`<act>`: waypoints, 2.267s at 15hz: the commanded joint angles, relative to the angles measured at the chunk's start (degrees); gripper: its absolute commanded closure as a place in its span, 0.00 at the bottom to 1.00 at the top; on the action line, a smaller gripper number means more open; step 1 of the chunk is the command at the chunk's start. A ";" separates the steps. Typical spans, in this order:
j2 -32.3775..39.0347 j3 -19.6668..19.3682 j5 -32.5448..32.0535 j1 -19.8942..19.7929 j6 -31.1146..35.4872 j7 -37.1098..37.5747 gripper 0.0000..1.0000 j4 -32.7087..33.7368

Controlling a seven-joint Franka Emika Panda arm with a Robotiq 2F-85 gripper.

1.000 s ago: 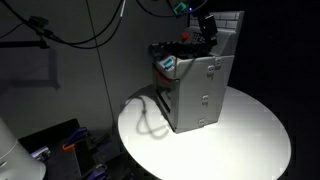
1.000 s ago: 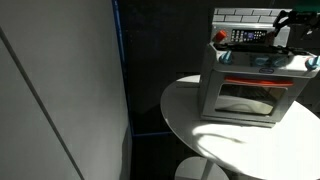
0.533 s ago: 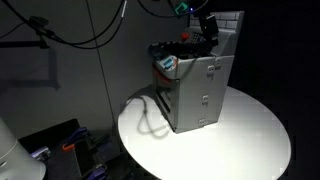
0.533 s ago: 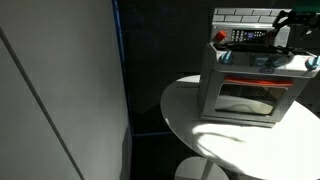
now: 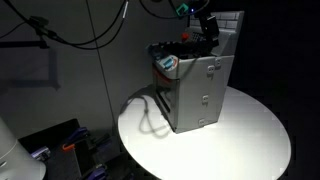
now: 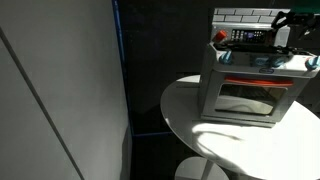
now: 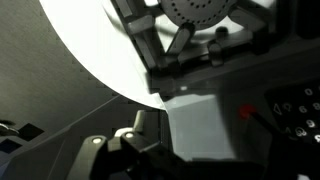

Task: Press the top orange button on the microwave oven controlling panel of the stove

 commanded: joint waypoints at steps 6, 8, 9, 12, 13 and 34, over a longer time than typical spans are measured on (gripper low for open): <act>2.11 -0.96 0.96 0.79 -1.27 0.69 0.00 3.62; 2.28 -0.98 0.96 0.78 -1.19 0.72 0.00 3.82; 2.36 -1.00 0.93 0.78 -1.14 0.73 0.00 3.91; 2.74 -1.14 0.77 0.79 -1.05 0.89 0.00 4.34; 2.93 -1.22 0.66 0.79 -0.98 0.97 0.00 4.57; 1.54 -0.69 3.08 0.60 -0.52 -0.50 0.00 3.95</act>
